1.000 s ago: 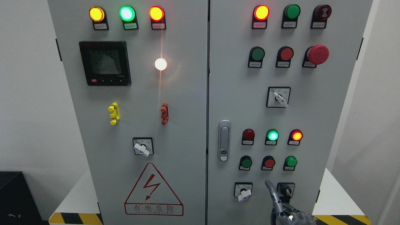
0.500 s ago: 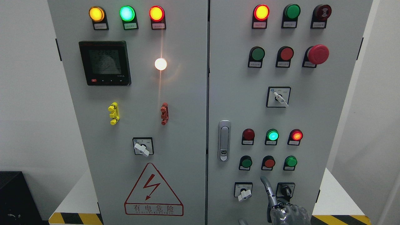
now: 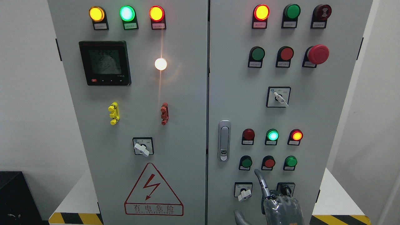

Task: Press green start button
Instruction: 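Press the green push button with the right hand's fingertip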

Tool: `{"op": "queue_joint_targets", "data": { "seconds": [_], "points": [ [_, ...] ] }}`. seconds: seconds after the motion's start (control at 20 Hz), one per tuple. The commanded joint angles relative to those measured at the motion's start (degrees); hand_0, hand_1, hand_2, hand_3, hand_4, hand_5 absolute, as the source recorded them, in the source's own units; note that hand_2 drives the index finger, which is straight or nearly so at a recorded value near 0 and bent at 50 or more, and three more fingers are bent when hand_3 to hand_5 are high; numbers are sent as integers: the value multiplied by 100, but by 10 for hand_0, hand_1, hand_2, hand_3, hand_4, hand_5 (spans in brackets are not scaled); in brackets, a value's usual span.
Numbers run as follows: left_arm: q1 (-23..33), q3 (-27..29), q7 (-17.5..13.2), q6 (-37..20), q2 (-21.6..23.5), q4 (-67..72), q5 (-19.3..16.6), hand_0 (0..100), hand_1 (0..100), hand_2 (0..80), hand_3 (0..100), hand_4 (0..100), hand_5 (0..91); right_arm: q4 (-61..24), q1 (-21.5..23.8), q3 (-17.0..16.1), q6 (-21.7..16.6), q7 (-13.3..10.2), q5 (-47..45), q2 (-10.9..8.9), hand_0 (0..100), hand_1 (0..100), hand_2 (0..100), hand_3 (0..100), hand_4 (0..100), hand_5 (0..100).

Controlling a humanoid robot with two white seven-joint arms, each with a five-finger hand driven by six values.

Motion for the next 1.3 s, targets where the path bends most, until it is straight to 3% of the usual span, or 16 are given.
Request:
{"op": "queue_joint_targets", "data": {
  "seconds": [0.0,0.5,1.25],
  "points": [
    [-132,0,-4,2,0,-158,0,120,556,0,0,0,0,493,-241,58,32,15,6,11,170,308,0,943,882,1000],
    [-132,0,-4,2,0,-158,0,120,556,0,0,0,0,880,-558,76,76,85,-2,11,180,308,0,943,882,1000],
    [-132,0,-4,2,0,-158,0,120,556,0,0,0,0,959,-646,76,129,103,-20,19,187,306,0,944,881,1000]
  ]
}}
